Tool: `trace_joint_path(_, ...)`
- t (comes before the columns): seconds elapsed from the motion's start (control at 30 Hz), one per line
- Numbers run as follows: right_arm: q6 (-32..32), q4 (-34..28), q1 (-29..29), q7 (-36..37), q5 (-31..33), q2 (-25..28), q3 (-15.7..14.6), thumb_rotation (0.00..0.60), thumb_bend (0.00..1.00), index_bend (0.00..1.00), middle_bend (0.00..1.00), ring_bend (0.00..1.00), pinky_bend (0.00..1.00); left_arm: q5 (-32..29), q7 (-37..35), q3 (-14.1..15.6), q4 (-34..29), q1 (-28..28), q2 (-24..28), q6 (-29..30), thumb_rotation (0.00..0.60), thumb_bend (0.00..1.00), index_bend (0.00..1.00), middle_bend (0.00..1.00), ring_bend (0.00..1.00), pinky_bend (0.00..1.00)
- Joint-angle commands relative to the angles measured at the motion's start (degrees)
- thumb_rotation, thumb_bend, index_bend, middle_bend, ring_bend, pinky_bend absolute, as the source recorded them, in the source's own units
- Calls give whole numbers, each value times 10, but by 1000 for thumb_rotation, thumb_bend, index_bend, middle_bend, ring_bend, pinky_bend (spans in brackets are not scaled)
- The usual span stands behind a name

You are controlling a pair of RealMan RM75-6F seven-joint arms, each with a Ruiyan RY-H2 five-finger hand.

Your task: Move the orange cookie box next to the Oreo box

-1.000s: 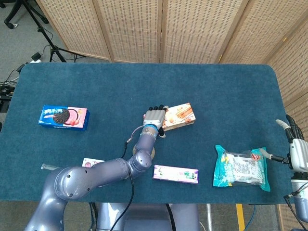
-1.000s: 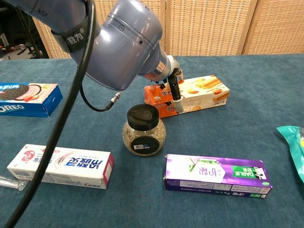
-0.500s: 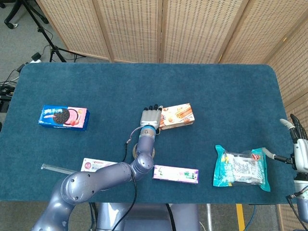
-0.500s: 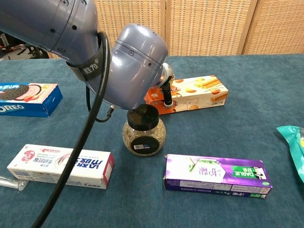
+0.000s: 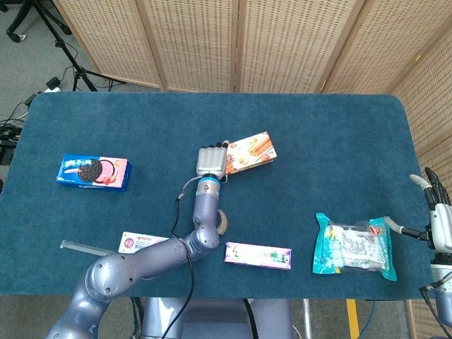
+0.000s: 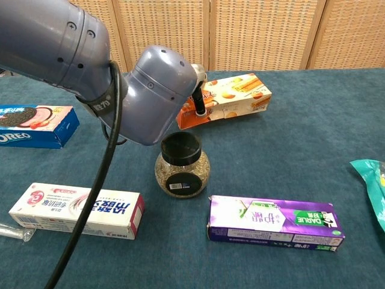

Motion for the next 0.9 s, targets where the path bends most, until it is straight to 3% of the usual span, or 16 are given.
trace_joint_path(0.03, -2, 0, 1, -3, 0, -1, 0, 600, 2, 159, 0, 0, 62, 24, -11, -8, -28, 20, 18, 3, 600, 593, 551, 293, 280, 286)
trace_joint_path(0.2, -8, 0, 1, -12, 5, -2, 1, 600, 2, 159, 0, 0, 62, 85, -40, 3, -144, 79, 86, -9, 600, 587, 552, 293, 280, 286)
trace_joint_path(0.47, -8, -11, 0, -38, 9, -1, 3, 600, 1, 158, 0, 0, 62, 168, -87, 63, -318, 182, 226, -66, 600, 584, 554, 295, 280, 286)
trace_joint_path(0.73, -12, -17, 3, -61, 8, -4, 1, 600, 1, 159, 0, 0, 62, 248, -142, 99, -356, 232, 295, -98, 600, 585, 557, 299, 280, 286)
trace_joint_path(0.9, -11, -23, 4, -81, 7, -6, 1, 600, 1, 158, 0, 0, 62, 344, -206, 111, -346, 266, 316, -128, 600, 584, 559, 300, 280, 286)
